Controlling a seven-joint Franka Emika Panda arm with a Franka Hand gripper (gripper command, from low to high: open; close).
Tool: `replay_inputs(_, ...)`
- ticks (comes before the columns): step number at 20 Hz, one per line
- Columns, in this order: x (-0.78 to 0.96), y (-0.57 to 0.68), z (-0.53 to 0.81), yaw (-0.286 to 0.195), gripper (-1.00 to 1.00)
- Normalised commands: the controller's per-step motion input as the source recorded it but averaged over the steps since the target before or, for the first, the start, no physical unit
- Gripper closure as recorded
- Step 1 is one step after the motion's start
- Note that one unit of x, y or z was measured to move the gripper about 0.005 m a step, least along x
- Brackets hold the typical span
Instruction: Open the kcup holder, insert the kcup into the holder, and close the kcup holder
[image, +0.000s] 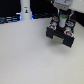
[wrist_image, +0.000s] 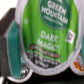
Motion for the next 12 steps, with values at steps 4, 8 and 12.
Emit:
replay_inputs(4,0.01,-0.05,-0.27,-0.003,1.0)
replay_inputs(8,-0.03,0.01,-0.3,0.017,1.0)
replay_inputs(12,0.01,0.04,-0.21,0.033,1.0)
